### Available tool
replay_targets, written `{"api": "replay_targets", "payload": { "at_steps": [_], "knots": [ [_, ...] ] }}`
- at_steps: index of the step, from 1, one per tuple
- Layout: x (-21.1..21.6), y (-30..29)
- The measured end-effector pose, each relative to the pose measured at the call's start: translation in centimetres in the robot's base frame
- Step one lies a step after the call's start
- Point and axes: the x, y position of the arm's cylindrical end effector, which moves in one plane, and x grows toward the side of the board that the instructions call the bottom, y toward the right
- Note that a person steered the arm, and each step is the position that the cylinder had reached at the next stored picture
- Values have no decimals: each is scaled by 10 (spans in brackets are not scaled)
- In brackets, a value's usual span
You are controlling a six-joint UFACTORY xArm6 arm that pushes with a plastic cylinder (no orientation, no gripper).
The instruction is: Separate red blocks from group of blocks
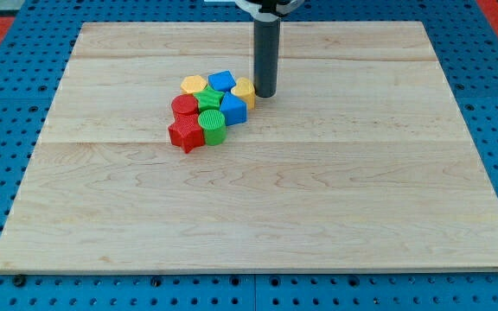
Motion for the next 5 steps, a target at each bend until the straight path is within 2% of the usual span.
{"api": "replay_targets", "payload": {
  "at_steps": [5],
  "knots": [
    [0,0]
  ]
}}
